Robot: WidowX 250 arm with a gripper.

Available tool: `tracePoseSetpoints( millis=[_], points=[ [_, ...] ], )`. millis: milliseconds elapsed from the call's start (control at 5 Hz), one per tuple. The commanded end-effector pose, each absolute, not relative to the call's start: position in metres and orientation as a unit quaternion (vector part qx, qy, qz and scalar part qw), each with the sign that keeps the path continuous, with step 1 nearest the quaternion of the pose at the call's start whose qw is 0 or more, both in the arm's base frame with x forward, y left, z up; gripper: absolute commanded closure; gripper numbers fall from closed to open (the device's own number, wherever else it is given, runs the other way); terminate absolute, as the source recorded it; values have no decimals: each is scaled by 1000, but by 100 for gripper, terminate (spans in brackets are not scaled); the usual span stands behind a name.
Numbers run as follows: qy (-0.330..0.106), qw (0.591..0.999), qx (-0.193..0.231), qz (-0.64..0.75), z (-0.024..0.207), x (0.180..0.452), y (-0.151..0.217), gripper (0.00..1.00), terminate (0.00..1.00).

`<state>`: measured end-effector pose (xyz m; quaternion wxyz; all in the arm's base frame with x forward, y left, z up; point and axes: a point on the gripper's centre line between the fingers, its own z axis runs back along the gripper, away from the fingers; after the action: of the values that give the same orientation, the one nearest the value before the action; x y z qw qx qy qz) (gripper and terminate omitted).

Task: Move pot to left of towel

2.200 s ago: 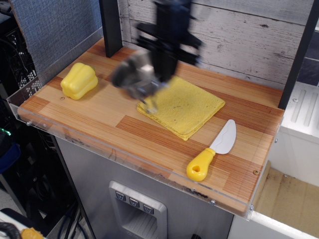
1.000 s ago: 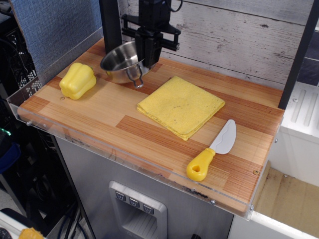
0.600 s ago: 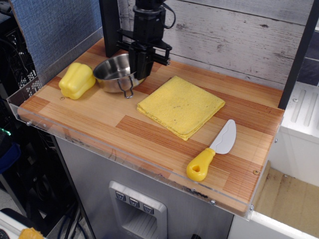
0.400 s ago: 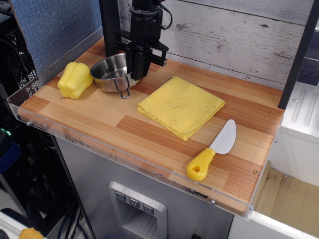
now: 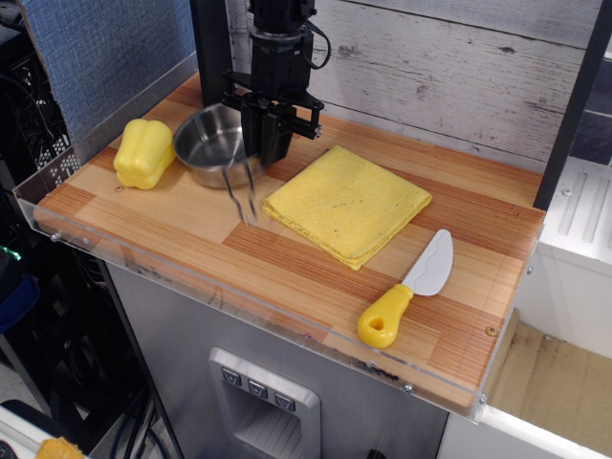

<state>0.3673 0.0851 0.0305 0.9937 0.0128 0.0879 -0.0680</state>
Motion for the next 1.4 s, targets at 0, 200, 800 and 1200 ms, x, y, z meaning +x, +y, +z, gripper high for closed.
tracePoseSetpoints(
  millis=[0, 200, 800, 1200],
  points=[
    [12, 997, 26, -78, 79, 361, 84, 0, 0],
    [-47, 996, 22, -75, 113, 354, 82, 0, 0],
    [-66, 997, -24, 43, 137, 337, 60, 0, 0],
    [-59, 997, -16, 41, 135, 335, 53, 0, 0]
  ],
)
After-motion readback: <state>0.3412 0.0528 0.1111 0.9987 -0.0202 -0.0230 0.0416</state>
